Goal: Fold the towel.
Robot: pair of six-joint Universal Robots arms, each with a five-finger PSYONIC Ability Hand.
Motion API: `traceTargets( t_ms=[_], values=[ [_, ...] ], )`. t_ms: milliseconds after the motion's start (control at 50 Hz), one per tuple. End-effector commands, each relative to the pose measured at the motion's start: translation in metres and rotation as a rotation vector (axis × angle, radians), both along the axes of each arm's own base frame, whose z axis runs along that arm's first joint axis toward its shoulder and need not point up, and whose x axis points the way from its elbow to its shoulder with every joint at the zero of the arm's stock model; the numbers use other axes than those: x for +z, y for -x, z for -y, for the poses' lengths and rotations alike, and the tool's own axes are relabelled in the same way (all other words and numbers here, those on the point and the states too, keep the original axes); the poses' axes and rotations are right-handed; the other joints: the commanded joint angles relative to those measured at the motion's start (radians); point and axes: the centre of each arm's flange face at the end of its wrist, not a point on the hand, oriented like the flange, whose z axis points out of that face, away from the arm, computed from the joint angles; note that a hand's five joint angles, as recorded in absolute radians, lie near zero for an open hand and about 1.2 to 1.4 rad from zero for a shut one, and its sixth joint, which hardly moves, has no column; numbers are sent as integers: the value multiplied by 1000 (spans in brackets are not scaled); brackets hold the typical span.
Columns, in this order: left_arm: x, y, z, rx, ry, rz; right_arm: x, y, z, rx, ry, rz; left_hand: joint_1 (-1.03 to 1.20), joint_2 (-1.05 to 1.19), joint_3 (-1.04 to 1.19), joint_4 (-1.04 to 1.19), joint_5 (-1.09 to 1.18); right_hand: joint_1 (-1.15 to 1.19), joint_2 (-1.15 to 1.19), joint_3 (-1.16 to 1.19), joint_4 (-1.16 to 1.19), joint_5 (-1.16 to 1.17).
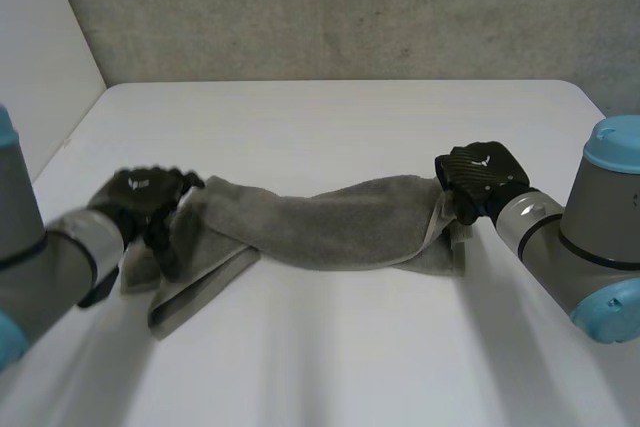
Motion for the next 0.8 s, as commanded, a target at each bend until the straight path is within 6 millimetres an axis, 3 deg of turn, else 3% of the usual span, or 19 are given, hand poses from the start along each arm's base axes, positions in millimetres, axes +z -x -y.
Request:
traceTargets(
  t_ms=[20,200,400,480,520,700,760,780,800],
  values=[
    [-33,-7,-12,14,-39,24,-3,-1,-3,6,-6,-5,-25,-19,-11,-23,-193,95,101,72,67,71],
    [-68,-5,-1,22,-51,49,-11,-2,-4,10,-26,-15,-2,4,13,1,-169,95,101,72,67,71],
    [-84,-2,18,43,-52,59,-12,-1,-5,11,-30,-18,112,118,127,115,-55,95,101,72,67,71],
    [-84,-1,26,55,-22,58,-13,-1,-5,11,-32,-18,195,201,210,197,27,95,101,72,67,71],
    [-81,0,33,63,24,46,-13,-1,-5,12,-31,-19,373,379,388,376,206,95,101,72,67,71],
    [-69,3,45,69,113,20,-12,-1,-5,11,-29,-19,541,547,556,544,374,95,101,72,67,71],
    [-65,5,50,67,131,18,-8,-2,-2,16,-18,-11,717,723,732,720,550,95,101,72,67,71],
    [-62,6,54,59,148,24,-5,-2,1,17,-6,-7,967,973,982,970,800,95,101,72,67,71],
    [-62,6,54,59,148,24,1,-4,5,21,16,-3,970,976,985,972,803,95,101,72,67,71]
  ],
)
